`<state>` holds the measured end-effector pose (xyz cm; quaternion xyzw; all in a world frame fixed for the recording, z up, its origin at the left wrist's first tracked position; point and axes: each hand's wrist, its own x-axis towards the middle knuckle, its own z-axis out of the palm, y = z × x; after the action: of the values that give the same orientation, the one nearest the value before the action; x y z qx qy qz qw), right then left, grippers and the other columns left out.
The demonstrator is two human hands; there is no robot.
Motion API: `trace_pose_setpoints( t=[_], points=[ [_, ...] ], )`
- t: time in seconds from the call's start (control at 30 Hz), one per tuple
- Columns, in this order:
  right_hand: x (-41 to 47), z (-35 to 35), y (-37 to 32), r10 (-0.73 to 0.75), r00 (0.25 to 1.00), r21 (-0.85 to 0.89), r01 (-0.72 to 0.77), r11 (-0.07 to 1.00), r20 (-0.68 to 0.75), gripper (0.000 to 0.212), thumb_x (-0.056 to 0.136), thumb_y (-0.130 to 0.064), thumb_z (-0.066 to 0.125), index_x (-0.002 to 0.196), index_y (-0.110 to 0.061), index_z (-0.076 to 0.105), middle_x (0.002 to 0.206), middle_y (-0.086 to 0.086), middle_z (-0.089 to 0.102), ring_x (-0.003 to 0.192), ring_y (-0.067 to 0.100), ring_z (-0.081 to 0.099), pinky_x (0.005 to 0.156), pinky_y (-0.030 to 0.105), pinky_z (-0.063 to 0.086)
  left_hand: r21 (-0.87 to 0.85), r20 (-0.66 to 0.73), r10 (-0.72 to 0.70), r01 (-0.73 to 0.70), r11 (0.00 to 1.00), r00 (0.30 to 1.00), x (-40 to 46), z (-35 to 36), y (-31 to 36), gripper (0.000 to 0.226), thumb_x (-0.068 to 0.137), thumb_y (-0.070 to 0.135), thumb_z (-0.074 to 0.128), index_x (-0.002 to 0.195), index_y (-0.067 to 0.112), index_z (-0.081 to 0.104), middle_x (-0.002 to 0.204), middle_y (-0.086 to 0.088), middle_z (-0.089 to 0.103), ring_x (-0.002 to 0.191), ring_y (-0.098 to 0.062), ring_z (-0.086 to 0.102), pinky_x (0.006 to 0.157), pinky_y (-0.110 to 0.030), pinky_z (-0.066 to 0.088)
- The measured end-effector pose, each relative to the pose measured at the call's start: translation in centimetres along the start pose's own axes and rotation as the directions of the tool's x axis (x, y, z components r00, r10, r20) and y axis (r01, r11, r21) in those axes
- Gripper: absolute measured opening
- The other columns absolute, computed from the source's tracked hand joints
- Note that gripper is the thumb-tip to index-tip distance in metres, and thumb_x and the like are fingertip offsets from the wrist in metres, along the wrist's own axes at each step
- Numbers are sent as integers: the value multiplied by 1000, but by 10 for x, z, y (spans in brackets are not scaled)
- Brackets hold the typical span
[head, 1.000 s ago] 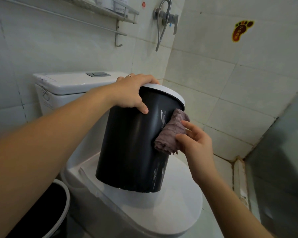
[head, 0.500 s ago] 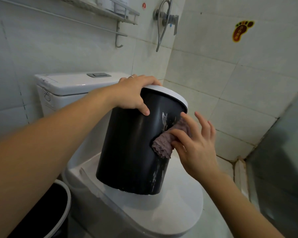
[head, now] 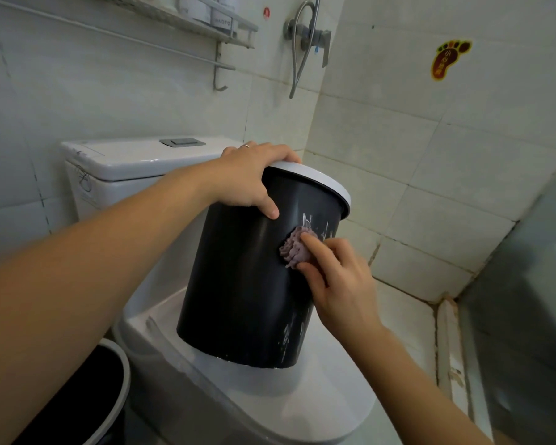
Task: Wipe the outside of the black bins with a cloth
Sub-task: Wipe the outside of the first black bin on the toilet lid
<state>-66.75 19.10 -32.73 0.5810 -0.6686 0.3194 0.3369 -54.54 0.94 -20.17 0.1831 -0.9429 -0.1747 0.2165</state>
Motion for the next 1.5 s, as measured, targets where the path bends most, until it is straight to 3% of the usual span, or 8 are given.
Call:
trace_pose_setpoints(
  t=[0.1, 0.2, 0.4, 0.6, 0.83, 1.07, 1.27, 1.5],
  points=[
    [3, 5, -7, 140, 990, 121, -141, 983, 15, 45, 90, -25, 70, 130, -7, 57, 107, 10, 63, 94, 24, 56, 79, 36, 51, -18, 5, -13, 13, 1000, 1000, -1, -1, -1, 75, 65, 24, 87, 124, 48, 47, 95, 26, 37, 105, -15, 32, 89, -31, 25],
    [10, 5, -10, 133, 991, 98, -133, 986, 13, 32, 88, -13, 72, 116, -3, 63, 99, 10, 62, 85, 26, 60, 70, 36, 53, -31, 5, -13, 13, 999, 1000, -2, -2, -3, 74, 65, 24, 87, 120, 51, 46, 95, 27, 38, 105, -15, 33, 88, -30, 25],
    [32, 2, -7, 274, 960, 182, -260, 948, -60, 25, 94, -19, 59, 116, -9, 62, 95, -5, 49, 79, 11, 48, 71, 14, 29, -20, 5, 7, -7, 1000, 1000, 0, 1, 0, 76, 62, 26, 88, 123, 49, 48, 102, 20, 47, 108, -16, 36, 95, -34, 31],
    [50, 2, -9, 84, 993, 48, -80, 996, -85, 25, 89, -19, 69, 111, -9, 67, 95, 7, 61, 85, 25, 58, 69, 27, 43, 26, 8, 43, -43, 999, 999, 3, 2, 1, 75, 60, 27, 87, 117, 50, 46, 116, 13, 54, 114, -17, 40, 103, -39, 30],
    [58, -1, 8, 231, 962, 94, -219, 971, -144, 18, 89, -19, 69, 107, -13, 67, 92, 1, 58, 80, 20, 56, 70, 22, 34, -21, 16, -20, 21, 1000, 1000, 0, -1, 0, 75, 62, 27, 89, 116, 54, 46, 96, 23, 40, 105, -17, 34, 89, -33, 27],
    [44, -12, 7, -128, 991, 60, 127, 990, 29, 26, 88, -15, 72, 112, -5, 70, 94, 10, 62, 81, 26, 59, 65, 38, 53, -33, 9, -46, 47, 998, 999, -1, -1, -4, 75, 60, 27, 89, 113, 56, 45, 104, 9, 46, 112, -25, 42, 94, -39, 38],
    [62, -14, 11, 87, 995, 69, -84, 994, -51, 22, 92, -17, 67, 112, -8, 69, 93, 7, 59, 82, 26, 57, 66, 33, 45, -56, 35, -69, 70, 996, 997, -1, -1, 0, 74, 61, 26, 89, 107, 61, 43, 110, 4, 46, 114, -29, 42, 99, -48, 42],
    [29, -16, 10, -235, 963, 23, 234, 972, 129, 28, 92, -19, 68, 118, -8, 69, 96, 11, 62, 83, 28, 59, 62, 41, 53, -71, 18, -91, 92, 993, 996, -4, -5, -8, 74, 60, 24, 89, 109, 58, 46, 117, -2, 49, 116, -30, 45, 101, -47, 43]
  ],
)
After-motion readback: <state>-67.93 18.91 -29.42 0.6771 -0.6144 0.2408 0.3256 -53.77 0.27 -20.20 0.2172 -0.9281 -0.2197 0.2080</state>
